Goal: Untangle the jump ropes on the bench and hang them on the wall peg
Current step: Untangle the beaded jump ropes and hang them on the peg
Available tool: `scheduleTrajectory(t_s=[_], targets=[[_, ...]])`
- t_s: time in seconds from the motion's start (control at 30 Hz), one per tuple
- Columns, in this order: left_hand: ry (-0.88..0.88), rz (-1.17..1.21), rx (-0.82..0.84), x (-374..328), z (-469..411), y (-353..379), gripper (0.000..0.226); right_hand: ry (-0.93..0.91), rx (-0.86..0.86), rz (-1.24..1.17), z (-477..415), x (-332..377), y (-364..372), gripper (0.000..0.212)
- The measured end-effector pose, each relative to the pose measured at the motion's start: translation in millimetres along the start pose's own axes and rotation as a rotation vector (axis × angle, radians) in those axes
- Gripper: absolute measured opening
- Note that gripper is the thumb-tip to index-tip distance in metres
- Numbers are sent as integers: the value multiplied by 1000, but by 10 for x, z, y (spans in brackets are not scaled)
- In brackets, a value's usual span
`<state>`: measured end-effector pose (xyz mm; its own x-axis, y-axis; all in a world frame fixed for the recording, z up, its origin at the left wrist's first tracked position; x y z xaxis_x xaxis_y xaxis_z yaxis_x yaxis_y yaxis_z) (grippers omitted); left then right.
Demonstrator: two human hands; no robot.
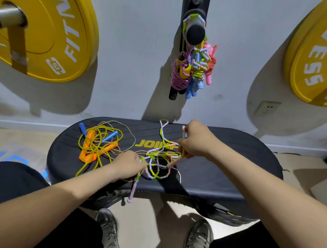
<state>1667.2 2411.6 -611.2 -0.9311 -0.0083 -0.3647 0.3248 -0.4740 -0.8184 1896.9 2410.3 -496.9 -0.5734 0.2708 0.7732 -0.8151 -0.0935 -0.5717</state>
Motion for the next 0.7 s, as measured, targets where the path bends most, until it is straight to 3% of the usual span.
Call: scheduleTrajectory(t_s=[0.1, 0.17, 0.23, 0.4, 0.47, 0.6, 0.7], targets=[[82, 454, -4, -378, 14, -377, 25, -115, -16, 0, 49, 179, -86, 39], [160, 741, 6, -610, 58, -643, 17, -241, -16, 28, 96, 374, -132, 26], [253, 880, 31, -815, 115, -854, 16, -295, 28, -35, 142, 515, -132, 12], [417, 834, 195, -1145, 266, -935, 53, -289, 106, -437, 168, 691, -151, 19], [476, 761, 266, -1203, 317, -938, 57, -396, 19, -372, 160, 786, -253, 19], [551, 572, 262, -1240, 333, -1071, 42, -647, -262, 54, 246, 955, -440, 6], [592, 482, 198, -1289, 353, -1233, 38, -615, -297, 35, 170, 944, -489, 11]])
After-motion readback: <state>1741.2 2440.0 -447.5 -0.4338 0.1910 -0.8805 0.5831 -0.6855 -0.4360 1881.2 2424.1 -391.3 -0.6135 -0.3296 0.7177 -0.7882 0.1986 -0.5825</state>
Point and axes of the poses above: each hand's wrist, its own z-axis away from the middle knuckle, its own y-axis out of the palm, x = y × z, the point moved 9 cm from there along -z, towards the middle knuckle, and after that the axes turned 12 degrees about -z, right-handed, at the moved point
